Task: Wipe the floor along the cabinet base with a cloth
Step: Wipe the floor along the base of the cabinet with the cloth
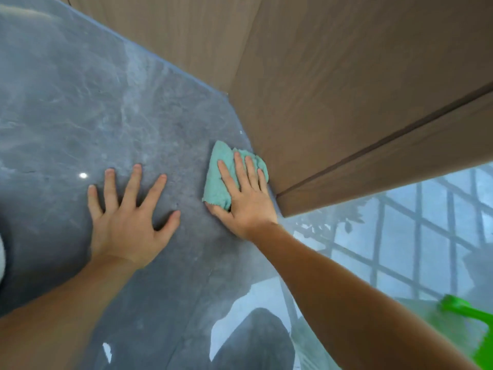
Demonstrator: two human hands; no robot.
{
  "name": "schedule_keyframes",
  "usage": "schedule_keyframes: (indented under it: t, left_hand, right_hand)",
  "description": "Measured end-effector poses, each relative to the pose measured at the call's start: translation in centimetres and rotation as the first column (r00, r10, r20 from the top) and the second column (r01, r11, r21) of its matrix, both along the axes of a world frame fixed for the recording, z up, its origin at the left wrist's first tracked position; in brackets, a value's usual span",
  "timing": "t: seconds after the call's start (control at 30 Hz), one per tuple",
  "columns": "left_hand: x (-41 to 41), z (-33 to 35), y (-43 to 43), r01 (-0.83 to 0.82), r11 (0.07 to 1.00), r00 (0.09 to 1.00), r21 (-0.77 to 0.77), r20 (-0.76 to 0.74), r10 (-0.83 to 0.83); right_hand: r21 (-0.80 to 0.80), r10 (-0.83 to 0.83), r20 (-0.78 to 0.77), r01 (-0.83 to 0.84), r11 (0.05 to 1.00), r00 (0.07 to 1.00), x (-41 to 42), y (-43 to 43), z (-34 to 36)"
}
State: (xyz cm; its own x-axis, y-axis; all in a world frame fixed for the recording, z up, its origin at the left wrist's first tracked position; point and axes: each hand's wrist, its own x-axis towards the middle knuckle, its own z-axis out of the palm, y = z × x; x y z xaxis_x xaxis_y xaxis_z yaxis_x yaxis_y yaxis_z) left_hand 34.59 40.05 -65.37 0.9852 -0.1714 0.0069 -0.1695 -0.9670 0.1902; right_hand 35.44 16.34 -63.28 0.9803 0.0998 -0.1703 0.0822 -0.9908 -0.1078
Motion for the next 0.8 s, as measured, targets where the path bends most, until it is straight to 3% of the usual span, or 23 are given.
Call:
schedule_keyframes:
  t: [0.2, 0.37, 0.53, 0.8]
  left_hand:
    - [0.1, -0.1, -0.1, -0.018, 1.0, 0.999, -0.018, -0.05, 0.017]
    - [-0.1, 0.1, 0.2, -0.019, 0.999, 0.997, -0.033, -0.073, 0.016]
    - [0.1, 0.2, 0.0, -0.015, 1.0, 0.997, -0.013, -0.082, 0.014]
    - [0.2, 0.2, 0.1, 0.004, 0.999, 0.998, 0.037, -0.067, -0.002]
  right_hand:
    - [0.002, -0.104, -0.057, 0.104, 0.995, 0.993, -10.4, -1.7, 0.0]
    - [-0.019, -0.214, -0.084, 0.213, 0.977, 0.973, -14.3, -1.7, 0.0]
    - [-0.035, -0.342, -0.055, 0.341, 0.939, 0.938, -12.5, 0.7, -0.7]
    - [-0.035, -0.171, 0.02, 0.172, 0.984, 0.985, -4.2, 0.9, -1.1]
